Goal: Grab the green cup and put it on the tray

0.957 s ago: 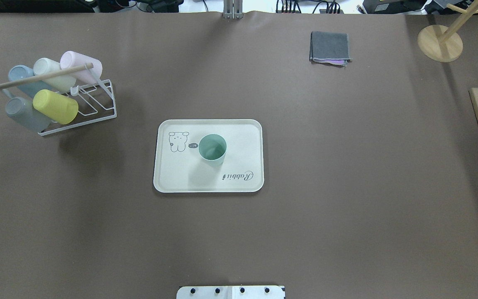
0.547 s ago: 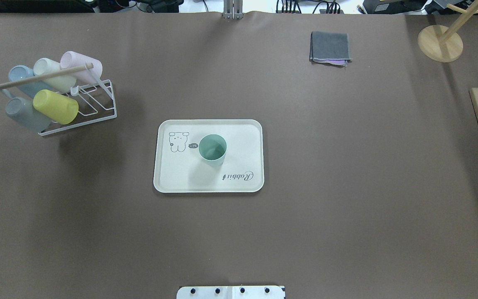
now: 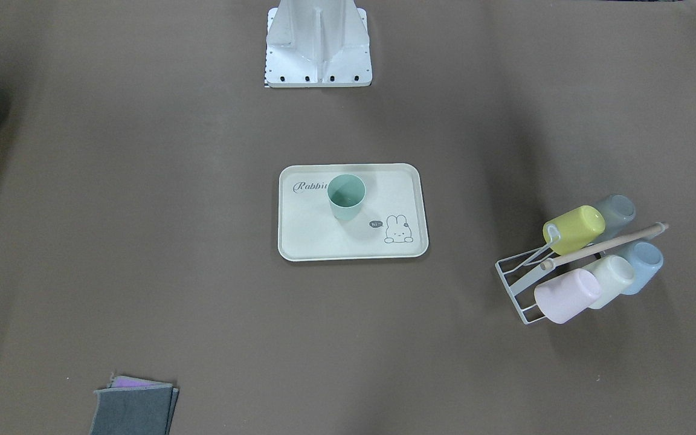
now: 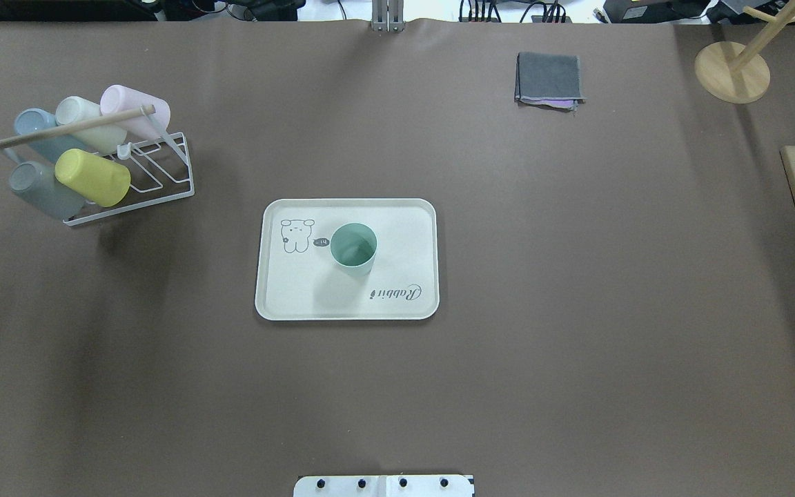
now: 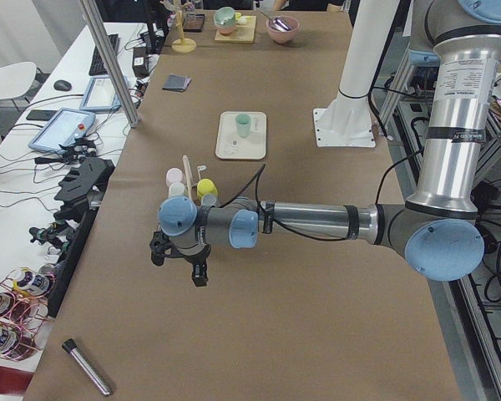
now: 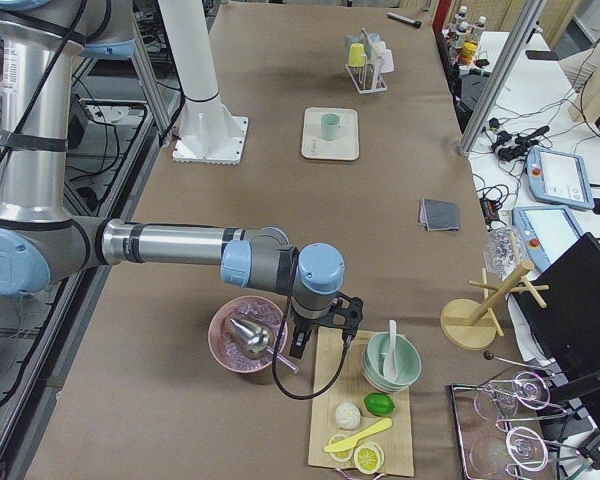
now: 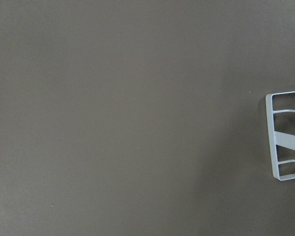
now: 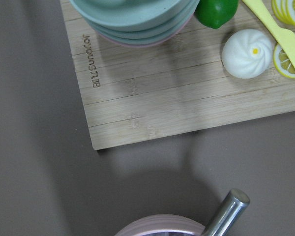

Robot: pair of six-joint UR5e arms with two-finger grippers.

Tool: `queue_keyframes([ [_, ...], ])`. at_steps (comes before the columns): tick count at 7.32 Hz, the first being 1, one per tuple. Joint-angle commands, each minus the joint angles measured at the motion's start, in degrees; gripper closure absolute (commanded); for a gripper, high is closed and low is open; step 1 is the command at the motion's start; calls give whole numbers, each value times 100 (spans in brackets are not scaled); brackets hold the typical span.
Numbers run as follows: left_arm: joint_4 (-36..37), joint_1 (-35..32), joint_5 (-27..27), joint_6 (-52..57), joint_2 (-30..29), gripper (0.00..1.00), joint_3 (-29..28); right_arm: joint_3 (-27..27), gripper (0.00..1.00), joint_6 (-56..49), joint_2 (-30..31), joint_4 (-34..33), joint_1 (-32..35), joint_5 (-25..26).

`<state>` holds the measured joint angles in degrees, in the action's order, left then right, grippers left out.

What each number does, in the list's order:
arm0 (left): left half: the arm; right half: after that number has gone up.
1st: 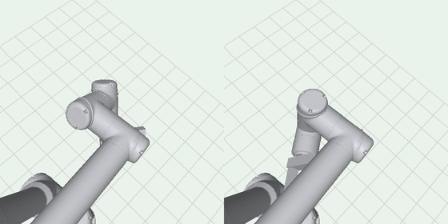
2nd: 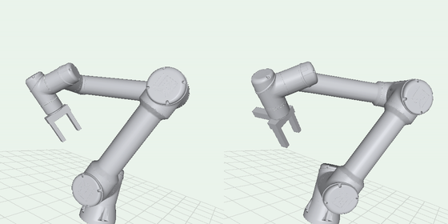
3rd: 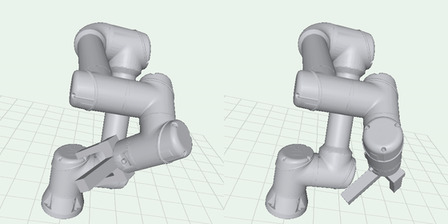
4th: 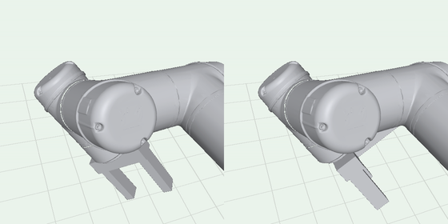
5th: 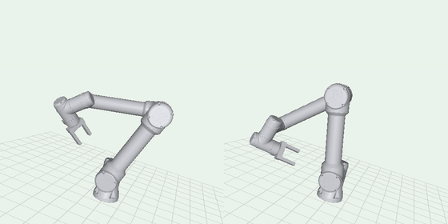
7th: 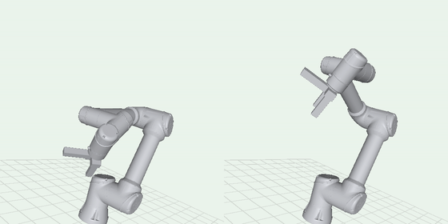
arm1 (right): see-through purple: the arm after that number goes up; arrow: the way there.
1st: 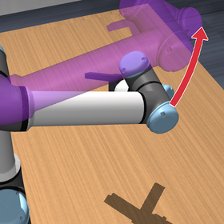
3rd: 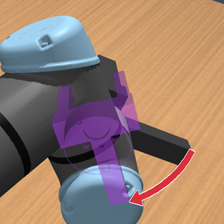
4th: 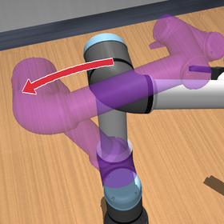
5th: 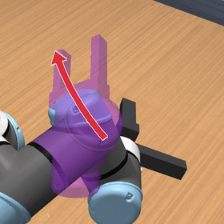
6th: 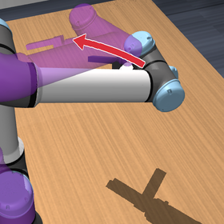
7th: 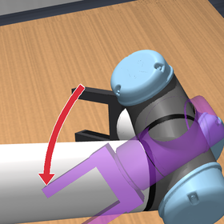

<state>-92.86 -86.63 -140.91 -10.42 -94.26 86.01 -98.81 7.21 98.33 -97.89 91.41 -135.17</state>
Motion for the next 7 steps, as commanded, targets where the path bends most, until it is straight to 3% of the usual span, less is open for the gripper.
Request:
queue_keyframes([
  [1,-144,-20,11,5,66,1,-67,2,0,-1,2,6,0,-9],
  [7,-153,-274,29,57,101,1,12,2,0,-9,11,6,0,-9],
])
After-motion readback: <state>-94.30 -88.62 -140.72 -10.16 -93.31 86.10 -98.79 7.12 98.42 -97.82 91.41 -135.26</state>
